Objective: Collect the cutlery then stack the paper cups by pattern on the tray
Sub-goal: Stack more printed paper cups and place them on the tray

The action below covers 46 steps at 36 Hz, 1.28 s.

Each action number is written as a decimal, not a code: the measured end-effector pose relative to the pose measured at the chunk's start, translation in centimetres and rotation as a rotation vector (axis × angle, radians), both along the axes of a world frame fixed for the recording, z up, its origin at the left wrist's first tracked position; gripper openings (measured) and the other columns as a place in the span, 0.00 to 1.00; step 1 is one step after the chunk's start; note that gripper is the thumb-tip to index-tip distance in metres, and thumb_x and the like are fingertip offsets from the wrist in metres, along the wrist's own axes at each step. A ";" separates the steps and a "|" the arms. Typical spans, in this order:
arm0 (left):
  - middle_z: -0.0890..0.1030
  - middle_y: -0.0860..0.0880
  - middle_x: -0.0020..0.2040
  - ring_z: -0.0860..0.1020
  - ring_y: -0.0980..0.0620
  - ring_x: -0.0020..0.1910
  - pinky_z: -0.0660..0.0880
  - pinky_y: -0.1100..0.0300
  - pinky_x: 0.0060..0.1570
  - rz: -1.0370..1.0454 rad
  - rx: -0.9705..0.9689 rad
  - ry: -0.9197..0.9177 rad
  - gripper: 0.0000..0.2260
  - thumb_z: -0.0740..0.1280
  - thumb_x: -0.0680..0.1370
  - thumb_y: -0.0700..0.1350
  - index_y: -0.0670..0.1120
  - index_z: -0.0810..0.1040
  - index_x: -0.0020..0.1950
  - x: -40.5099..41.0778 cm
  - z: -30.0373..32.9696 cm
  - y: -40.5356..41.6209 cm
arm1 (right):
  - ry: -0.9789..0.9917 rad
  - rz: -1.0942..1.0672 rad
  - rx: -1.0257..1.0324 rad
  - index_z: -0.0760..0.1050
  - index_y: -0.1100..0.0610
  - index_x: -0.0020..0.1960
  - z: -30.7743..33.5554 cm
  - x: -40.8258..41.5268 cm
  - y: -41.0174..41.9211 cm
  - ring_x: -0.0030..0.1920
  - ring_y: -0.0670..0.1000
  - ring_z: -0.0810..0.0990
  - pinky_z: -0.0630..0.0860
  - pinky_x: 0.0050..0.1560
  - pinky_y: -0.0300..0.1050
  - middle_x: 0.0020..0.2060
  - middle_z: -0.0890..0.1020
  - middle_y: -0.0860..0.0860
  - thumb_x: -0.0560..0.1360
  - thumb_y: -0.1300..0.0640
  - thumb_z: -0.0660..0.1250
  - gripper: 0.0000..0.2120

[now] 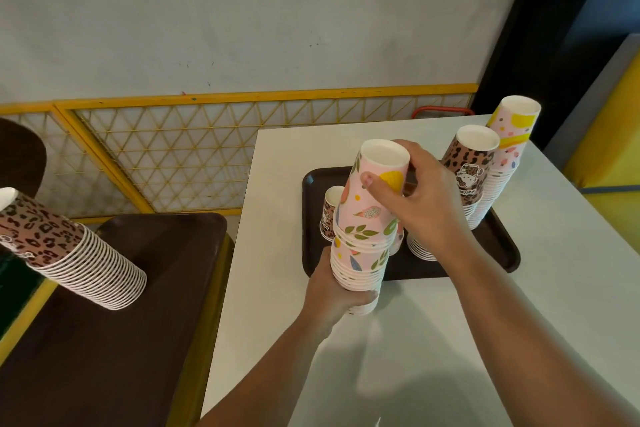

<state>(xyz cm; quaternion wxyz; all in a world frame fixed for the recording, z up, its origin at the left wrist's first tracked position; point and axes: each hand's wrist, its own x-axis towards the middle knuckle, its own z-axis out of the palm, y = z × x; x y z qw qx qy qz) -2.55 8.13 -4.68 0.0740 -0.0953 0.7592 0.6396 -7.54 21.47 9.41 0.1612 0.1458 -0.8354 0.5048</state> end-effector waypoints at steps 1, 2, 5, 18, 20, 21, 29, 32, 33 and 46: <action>0.80 0.55 0.57 0.79 0.53 0.57 0.77 0.48 0.59 -0.002 -0.003 0.000 0.41 0.78 0.49 0.54 0.57 0.70 0.61 0.0 0.1 0.0 | -0.005 0.003 0.003 0.72 0.53 0.61 0.0 0.0 -0.1 0.47 0.38 0.76 0.74 0.43 0.25 0.50 0.77 0.43 0.69 0.47 0.70 0.23; 0.80 0.55 0.57 0.79 0.54 0.57 0.77 0.48 0.58 -0.005 -0.005 -0.001 0.41 0.77 0.49 0.55 0.58 0.70 0.61 0.0 0.2 0.0 | -0.009 0.002 0.008 0.72 0.53 0.60 -0.1 0.1 -0.2 0.47 0.38 0.76 0.74 0.43 0.26 0.49 0.77 0.43 0.69 0.47 0.70 0.22; 0.80 0.54 0.58 0.79 0.53 0.57 0.76 0.47 0.59 -0.002 0.000 0.006 0.42 0.77 0.49 0.55 0.57 0.70 0.62 -0.2 0.4 0.0 | -0.013 -0.004 0.038 0.73 0.53 0.59 -0.4 0.2 -0.5 0.47 0.40 0.76 0.74 0.44 0.29 0.48 0.77 0.43 0.67 0.45 0.71 0.23; 0.82 0.57 0.53 0.80 0.58 0.53 0.78 0.51 0.56 0.011 0.014 -0.006 0.36 0.78 0.49 0.52 0.62 0.71 0.55 -0.2 0.1 -0.3 | 0.001 -0.046 -0.013 0.72 0.54 0.60 0.2 -0.1 -0.2 0.46 0.39 0.76 0.74 0.44 0.27 0.49 0.78 0.44 0.70 0.48 0.70 0.21; 0.81 0.57 0.55 0.80 0.58 0.54 0.78 0.51 0.57 0.002 0.013 -0.005 0.37 0.78 0.49 0.52 0.62 0.71 0.56 -0.2 0.0 -0.3 | -0.007 -0.069 -0.074 0.73 0.51 0.58 0.7 -0.2 0.1 0.45 0.37 0.78 0.76 0.43 0.30 0.46 0.78 0.41 0.70 0.48 0.69 0.18; 0.81 0.57 0.55 0.79 0.57 0.55 0.77 0.50 0.57 0.000 0.013 -0.003 0.37 0.78 0.49 0.52 0.62 0.71 0.56 -0.2 -0.1 -0.3 | -0.011 -0.082 -0.108 0.72 0.49 0.57 1.0 -0.4 0.2 0.43 0.35 0.78 0.75 0.40 0.29 0.44 0.78 0.39 0.70 0.48 0.69 0.17; 0.80 0.58 0.55 0.78 0.58 0.56 0.77 0.52 0.58 0.012 -0.011 -0.028 0.36 0.77 0.48 0.54 0.63 0.70 0.54 -0.4 -0.1 -0.3 | -0.044 -0.161 -0.306 0.74 0.51 0.53 3.0 -2.0 1.6 0.47 0.44 0.82 0.80 0.44 0.40 0.46 0.82 0.47 0.74 0.48 0.67 0.11; 0.80 0.58 0.55 0.78 0.59 0.56 0.77 0.53 0.58 0.007 -0.015 -0.022 0.37 0.78 0.49 0.54 0.62 0.69 0.56 -0.6 0.0 -0.3 | -0.052 -0.156 -0.320 0.74 0.51 0.54 2.6 -2.5 1.4 0.48 0.45 0.82 0.80 0.45 0.42 0.47 0.82 0.47 0.73 0.48 0.66 0.12; 0.80 0.58 0.56 0.78 0.58 0.56 0.77 0.53 0.58 0.005 -0.016 -0.015 0.38 0.78 0.49 0.54 0.62 0.69 0.57 -0.7 0.0 -0.2 | -0.051 -0.154 -0.327 0.74 0.52 0.56 2.4 -2.6 1.4 0.48 0.45 0.82 0.80 0.44 0.41 0.47 0.82 0.47 0.73 0.48 0.66 0.13; 0.81 0.55 0.56 0.79 0.53 0.57 0.77 0.48 0.58 0.072 -0.004 -0.003 0.42 0.78 0.50 0.54 0.53 0.71 0.63 -0.6 -0.4 -1.0 | 0.197 -0.414 -0.112 0.70 0.58 0.63 0.3 -4.6 2.4 0.54 0.45 0.76 0.75 0.47 0.37 0.56 0.77 0.50 0.69 0.42 0.67 0.28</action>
